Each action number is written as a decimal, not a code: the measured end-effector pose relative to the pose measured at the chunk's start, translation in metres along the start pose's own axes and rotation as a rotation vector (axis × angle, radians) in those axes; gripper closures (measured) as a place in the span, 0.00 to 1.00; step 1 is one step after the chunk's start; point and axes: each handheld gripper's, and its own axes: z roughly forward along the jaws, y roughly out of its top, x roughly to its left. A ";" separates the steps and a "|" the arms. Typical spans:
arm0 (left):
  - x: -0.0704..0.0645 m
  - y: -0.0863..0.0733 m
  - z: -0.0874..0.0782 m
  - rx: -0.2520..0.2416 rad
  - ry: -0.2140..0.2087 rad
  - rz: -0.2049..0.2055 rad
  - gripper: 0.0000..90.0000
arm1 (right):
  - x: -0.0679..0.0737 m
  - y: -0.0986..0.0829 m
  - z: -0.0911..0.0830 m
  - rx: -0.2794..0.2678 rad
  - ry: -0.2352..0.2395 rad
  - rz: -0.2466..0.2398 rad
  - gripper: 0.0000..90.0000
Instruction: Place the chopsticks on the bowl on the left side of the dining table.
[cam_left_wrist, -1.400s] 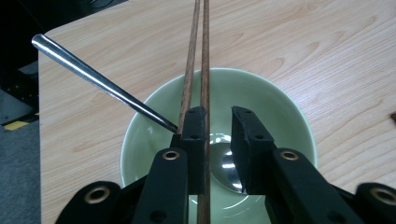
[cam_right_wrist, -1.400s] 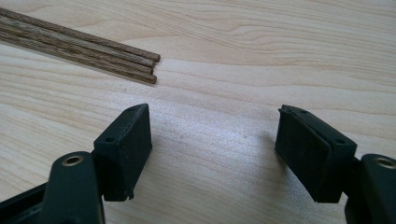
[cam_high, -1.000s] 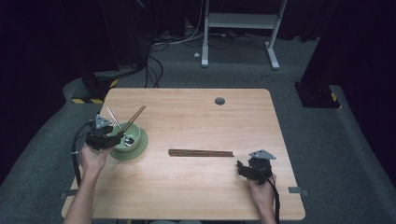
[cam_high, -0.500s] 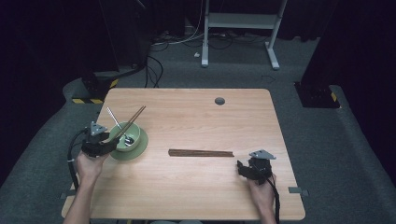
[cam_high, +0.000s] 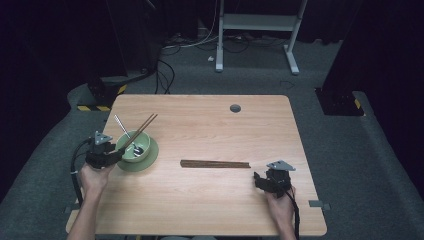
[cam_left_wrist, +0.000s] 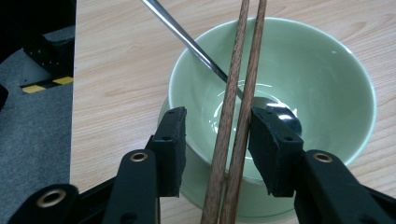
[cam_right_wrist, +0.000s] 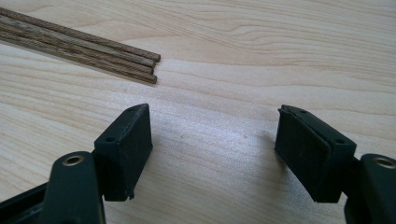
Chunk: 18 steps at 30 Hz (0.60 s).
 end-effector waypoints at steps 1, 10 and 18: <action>0.001 0.000 0.000 0.004 0.004 0.000 0.62 | 0.000 0.000 0.000 0.000 0.000 0.000 0.30; 0.007 0.006 0.002 0.007 0.041 -0.007 0.55 | 0.000 0.000 0.000 0.000 0.000 0.000 0.30; 0.015 0.010 0.005 0.012 0.057 -0.041 0.51 | 0.000 0.000 0.000 0.000 0.000 0.000 0.30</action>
